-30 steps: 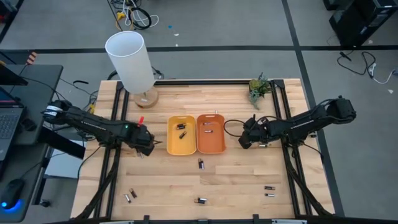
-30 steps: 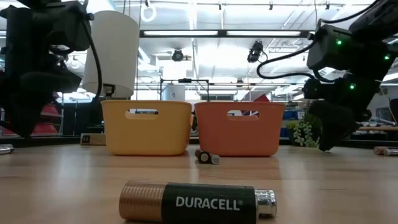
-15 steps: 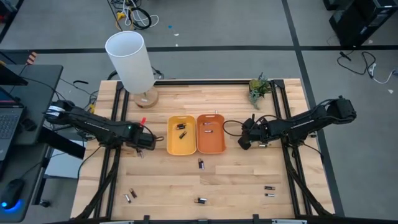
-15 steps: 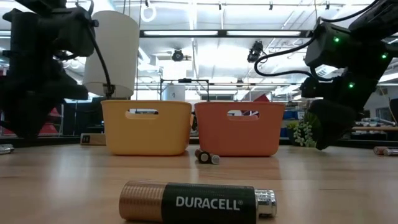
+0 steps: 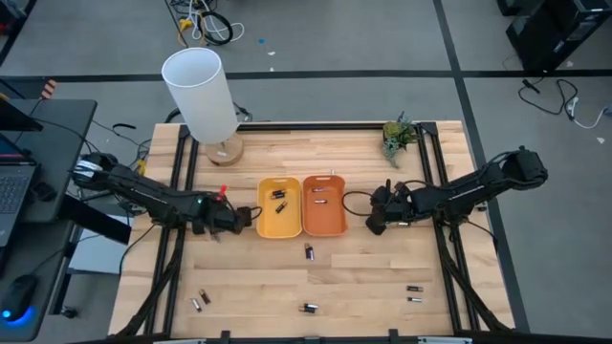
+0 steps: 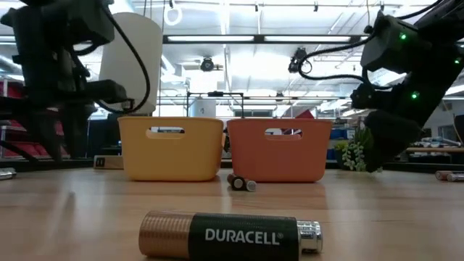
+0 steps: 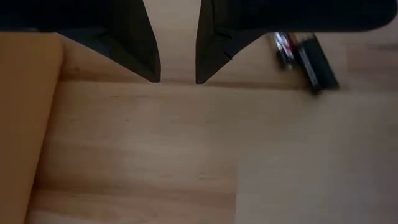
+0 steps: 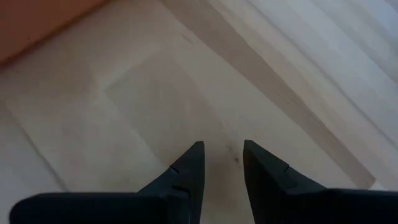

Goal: Sort batteries
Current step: Put the top left black battery into the yellow bin

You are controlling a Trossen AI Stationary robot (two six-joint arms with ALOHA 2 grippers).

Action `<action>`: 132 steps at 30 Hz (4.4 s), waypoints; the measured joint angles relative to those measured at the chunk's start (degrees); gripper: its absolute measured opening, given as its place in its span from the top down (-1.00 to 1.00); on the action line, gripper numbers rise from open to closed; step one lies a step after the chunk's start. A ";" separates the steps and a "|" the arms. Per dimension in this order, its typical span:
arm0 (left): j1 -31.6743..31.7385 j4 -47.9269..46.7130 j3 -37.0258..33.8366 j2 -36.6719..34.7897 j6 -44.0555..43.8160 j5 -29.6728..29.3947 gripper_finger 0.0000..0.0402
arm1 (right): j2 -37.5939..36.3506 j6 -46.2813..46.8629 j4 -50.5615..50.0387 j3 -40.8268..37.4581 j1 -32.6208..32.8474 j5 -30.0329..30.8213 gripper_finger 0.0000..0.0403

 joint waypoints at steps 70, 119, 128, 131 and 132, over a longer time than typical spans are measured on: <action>-3.54 -11.54 4.00 15.23 -8.10 6.83 0.41 | 0.15 -11.76 5.28 0.00 1.85 3.49 0.52; -2.33 -11.58 7.92 15.15 2.35 -3.71 0.42 | 0.17 -11.73 5.05 -0.02 1.87 3.16 0.54; -2.36 -12.17 6.35 15.13 2.31 -4.38 0.42 | 0.17 -11.76 5.04 -0.02 1.89 1.96 0.54; -2.36 -8.69 4.97 15.13 2.16 -4.03 0.42 | 0.17 -11.75 5.03 -0.02 1.87 1.95 0.54; -2.36 -6.71 4.29 15.13 2.16 -3.93 0.42 | 0.17 -11.76 5.04 -0.02 1.87 1.96 0.54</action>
